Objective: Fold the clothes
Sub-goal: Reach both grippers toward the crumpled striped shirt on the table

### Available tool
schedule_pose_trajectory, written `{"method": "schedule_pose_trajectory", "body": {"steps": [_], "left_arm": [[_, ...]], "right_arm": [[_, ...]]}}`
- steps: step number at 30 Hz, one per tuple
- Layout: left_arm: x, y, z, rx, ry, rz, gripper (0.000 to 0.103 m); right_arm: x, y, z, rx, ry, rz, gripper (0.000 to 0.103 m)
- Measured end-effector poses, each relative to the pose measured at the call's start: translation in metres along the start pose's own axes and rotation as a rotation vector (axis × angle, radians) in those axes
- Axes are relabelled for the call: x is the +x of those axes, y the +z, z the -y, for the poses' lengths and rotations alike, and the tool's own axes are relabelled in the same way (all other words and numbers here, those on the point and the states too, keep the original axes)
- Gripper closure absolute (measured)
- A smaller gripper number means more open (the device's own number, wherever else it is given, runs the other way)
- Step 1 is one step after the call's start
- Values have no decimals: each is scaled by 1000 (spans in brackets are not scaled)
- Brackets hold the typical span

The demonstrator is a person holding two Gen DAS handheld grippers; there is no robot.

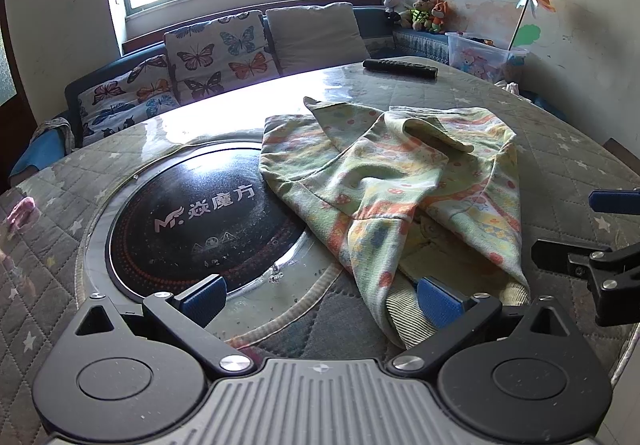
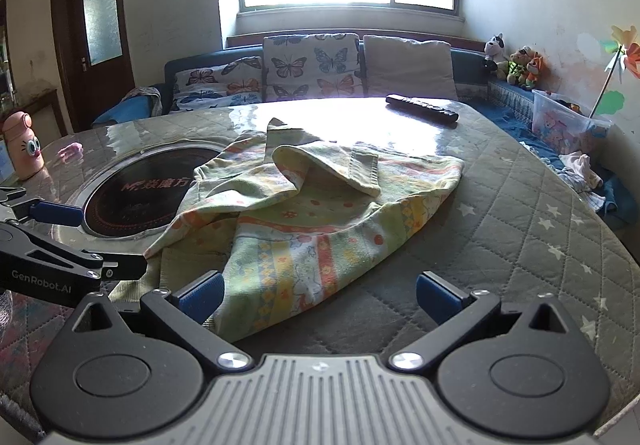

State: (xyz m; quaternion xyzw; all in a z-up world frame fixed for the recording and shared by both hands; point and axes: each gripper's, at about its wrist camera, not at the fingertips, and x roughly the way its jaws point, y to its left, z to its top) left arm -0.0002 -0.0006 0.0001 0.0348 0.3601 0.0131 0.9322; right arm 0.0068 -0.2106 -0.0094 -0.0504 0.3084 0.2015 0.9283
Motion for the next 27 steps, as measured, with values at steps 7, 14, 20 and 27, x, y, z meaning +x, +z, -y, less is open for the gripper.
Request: {"method": "schedule_pose_trajectory", "body": {"steps": [7, 14, 20, 27], "left_arm": [[-3, 0, 2, 13, -4, 0, 0], [-1, 5, 1, 18, -3, 3, 0], [-3, 10, 2, 22, 2, 6, 0], [2, 16, 2, 32, -1, 9, 0]], "right_arm": [[0, 0, 2, 14, -2, 4, 0], [2, 0, 4, 25, -2, 3, 0], [4, 2, 4, 27, -1, 1, 0], [9, 6, 6, 29, -1, -3, 0]]}}
